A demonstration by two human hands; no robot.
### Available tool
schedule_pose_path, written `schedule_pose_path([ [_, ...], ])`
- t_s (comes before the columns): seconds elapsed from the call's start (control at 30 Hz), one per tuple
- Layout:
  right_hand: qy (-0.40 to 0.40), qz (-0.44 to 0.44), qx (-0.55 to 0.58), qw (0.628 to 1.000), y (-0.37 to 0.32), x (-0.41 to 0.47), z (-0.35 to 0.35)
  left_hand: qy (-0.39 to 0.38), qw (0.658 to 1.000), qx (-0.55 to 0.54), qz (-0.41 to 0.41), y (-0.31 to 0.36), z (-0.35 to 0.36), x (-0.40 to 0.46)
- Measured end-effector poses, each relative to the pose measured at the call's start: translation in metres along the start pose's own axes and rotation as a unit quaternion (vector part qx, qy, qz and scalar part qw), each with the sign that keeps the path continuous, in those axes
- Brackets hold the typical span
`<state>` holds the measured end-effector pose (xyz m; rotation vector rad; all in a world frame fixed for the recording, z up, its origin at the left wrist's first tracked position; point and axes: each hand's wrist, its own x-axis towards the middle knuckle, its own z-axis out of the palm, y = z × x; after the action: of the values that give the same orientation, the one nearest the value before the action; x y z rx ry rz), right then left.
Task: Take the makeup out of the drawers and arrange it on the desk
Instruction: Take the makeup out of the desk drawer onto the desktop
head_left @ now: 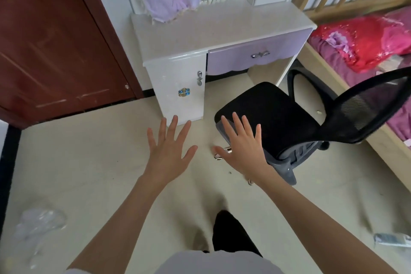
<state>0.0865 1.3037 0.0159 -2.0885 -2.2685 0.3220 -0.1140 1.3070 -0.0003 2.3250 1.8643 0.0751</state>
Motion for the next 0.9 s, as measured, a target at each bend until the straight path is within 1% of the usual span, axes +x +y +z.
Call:
schedule_pose_path([
  [0.17, -0.016, 0.03, 0.012, 0.999, 0.025, 0.091, 0.0, -0.032, 0.999, 0.011, 0.009, -0.01, 0.012, 0.09],
  [0.37, -0.014, 0.055, 0.051, 0.997, 0.062, 0.209, -0.008, -0.042, 0.999, 0.016, 0.021, -0.011, 0.005, 0.222],
  [0.5, -0.012, 0.067, 0.069, 0.995, 0.084, 0.278, -0.018, -0.03, 0.999, 0.015, 0.037, -0.007, -0.007, 0.302],
  [0.73, -0.035, 0.127, 0.116, 0.985, 0.127, 0.347, -0.022, -0.094, 0.992, 0.023, 0.078, 0.011, 0.002, 0.403],
  [0.9, -0.035, 0.182, 0.209, 0.96, 0.166, 0.395, -0.012, -0.118, 0.984, 0.025, 0.134, 0.029, 0.023, 0.486],
])
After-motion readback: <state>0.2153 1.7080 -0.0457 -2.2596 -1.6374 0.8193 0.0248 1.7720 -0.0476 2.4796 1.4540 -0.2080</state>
